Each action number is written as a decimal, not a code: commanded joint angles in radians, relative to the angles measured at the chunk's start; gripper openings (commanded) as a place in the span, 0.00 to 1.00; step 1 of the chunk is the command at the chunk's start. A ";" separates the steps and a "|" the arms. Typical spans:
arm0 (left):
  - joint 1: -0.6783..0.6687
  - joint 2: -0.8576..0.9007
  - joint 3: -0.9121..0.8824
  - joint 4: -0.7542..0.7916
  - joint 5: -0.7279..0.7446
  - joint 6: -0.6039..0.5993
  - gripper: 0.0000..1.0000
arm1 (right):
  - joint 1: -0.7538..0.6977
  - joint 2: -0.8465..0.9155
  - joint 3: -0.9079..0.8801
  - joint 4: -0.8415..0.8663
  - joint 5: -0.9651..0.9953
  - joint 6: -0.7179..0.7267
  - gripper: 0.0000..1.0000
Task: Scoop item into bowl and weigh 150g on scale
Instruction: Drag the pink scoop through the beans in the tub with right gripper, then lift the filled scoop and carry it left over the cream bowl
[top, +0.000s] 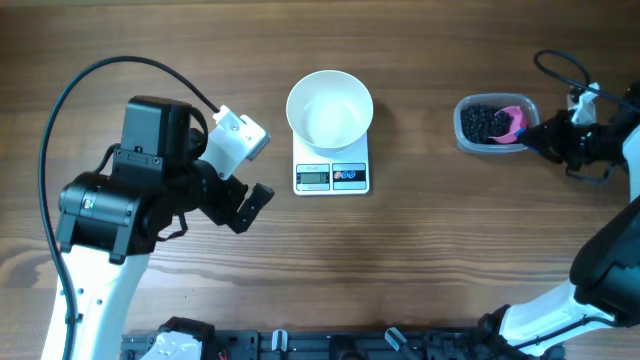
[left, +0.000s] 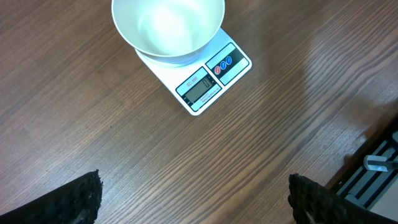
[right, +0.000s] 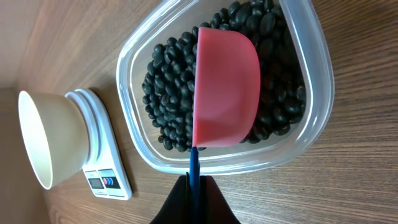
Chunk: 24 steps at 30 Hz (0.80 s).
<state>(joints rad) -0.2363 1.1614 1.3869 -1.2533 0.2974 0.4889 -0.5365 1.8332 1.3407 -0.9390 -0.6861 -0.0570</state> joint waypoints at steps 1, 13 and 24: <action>-0.001 0.006 0.018 0.003 0.001 -0.006 1.00 | -0.011 0.023 -0.008 -0.004 -0.079 -0.022 0.04; -0.001 0.006 0.018 0.003 0.001 -0.006 1.00 | -0.029 0.023 -0.008 -0.045 -0.080 -0.048 0.04; -0.001 0.006 0.018 0.004 0.001 -0.006 1.00 | -0.109 0.022 -0.008 -0.069 -0.241 -0.022 0.04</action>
<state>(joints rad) -0.2363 1.1614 1.3869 -1.2533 0.2970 0.4889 -0.6395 1.8339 1.3361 -1.0019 -0.8505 -0.0792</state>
